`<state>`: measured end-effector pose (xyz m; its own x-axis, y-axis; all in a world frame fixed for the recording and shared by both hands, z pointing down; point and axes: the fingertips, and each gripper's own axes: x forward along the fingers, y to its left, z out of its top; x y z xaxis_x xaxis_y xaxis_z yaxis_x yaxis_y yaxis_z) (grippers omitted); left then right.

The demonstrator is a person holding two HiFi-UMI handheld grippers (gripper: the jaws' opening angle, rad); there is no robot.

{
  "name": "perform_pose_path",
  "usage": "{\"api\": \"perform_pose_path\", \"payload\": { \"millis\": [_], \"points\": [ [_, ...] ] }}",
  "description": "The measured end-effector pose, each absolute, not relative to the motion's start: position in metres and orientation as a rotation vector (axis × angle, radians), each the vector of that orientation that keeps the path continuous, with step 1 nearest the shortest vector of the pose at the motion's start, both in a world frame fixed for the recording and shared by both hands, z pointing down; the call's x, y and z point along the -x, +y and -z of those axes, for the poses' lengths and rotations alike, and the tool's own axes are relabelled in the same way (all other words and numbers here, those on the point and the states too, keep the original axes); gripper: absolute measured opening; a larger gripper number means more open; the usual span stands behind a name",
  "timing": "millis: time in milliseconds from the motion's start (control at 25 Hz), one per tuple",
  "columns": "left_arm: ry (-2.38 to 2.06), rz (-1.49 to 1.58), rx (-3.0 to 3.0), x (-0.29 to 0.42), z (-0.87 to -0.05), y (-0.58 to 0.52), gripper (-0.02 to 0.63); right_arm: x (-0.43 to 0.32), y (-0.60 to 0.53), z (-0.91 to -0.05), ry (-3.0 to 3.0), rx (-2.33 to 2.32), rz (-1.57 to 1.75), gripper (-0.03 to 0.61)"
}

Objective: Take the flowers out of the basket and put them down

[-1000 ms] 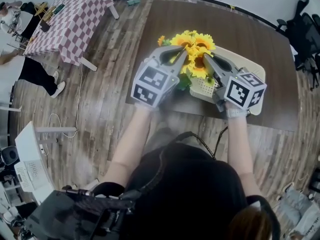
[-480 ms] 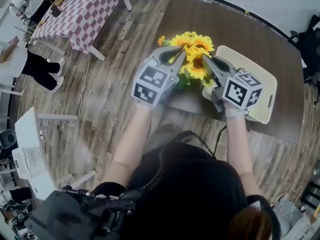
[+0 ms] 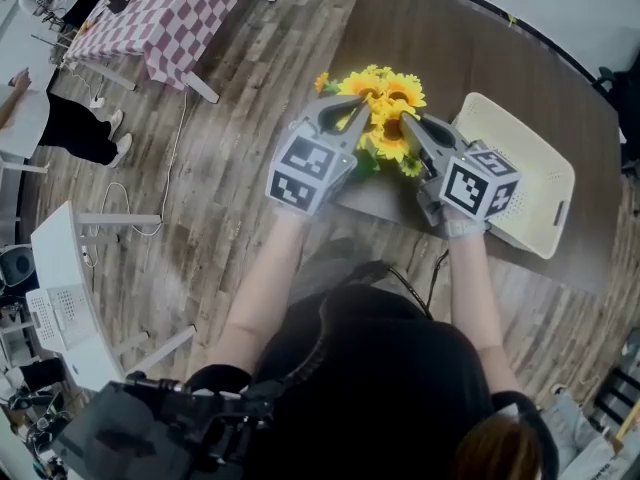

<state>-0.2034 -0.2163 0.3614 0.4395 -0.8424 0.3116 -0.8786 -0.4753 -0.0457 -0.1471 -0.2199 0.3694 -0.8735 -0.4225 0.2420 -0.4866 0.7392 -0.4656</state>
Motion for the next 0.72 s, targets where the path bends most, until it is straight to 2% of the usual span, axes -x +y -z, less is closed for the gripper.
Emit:
{"api": "perform_pose_path", "payload": {
  "millis": [720],
  "points": [
    [-1.375, -0.503, -2.577, 0.227, -0.421, -0.227, 0.009, 0.171, -0.224, -0.43, -2.705, -0.895, -0.936, 0.011]
  ]
}}
